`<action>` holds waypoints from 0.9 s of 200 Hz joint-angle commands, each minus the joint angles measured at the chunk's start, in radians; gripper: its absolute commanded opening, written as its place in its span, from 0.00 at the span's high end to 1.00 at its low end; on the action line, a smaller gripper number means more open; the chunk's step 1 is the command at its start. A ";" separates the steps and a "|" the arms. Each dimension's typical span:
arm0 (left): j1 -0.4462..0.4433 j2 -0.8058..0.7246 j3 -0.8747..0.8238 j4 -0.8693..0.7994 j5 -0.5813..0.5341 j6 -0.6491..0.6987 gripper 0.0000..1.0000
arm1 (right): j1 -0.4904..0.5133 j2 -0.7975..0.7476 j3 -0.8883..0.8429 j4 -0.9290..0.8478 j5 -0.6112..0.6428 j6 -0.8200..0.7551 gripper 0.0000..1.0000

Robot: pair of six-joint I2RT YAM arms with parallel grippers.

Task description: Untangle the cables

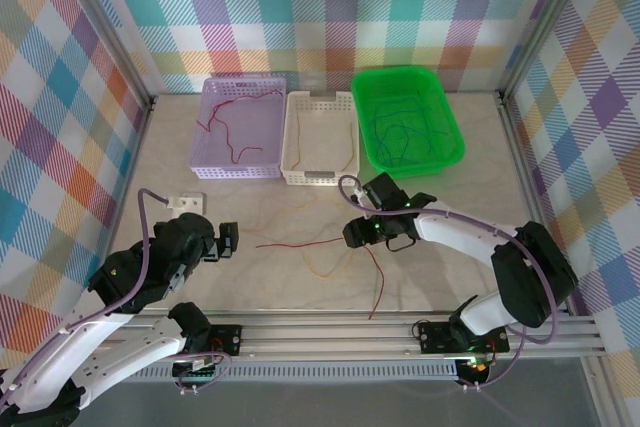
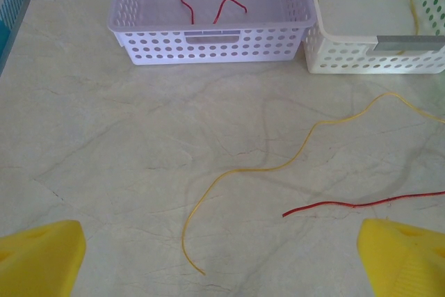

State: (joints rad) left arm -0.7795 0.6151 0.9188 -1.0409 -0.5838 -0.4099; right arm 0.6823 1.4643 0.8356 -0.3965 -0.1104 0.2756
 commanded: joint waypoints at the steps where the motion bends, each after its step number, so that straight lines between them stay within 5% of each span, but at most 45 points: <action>1: 0.009 0.005 -0.009 0.013 0.007 0.012 0.00 | 0.006 0.029 -0.001 0.047 0.085 0.006 0.43; 180: 0.008 0.015 -0.010 0.015 0.009 0.013 0.00 | 0.006 0.308 0.146 0.156 0.204 0.015 0.61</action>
State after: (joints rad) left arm -0.7795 0.6273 0.9188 -1.0409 -0.5835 -0.4095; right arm 0.6823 1.7439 0.9577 -0.2604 0.0544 0.2836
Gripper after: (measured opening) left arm 0.999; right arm 0.413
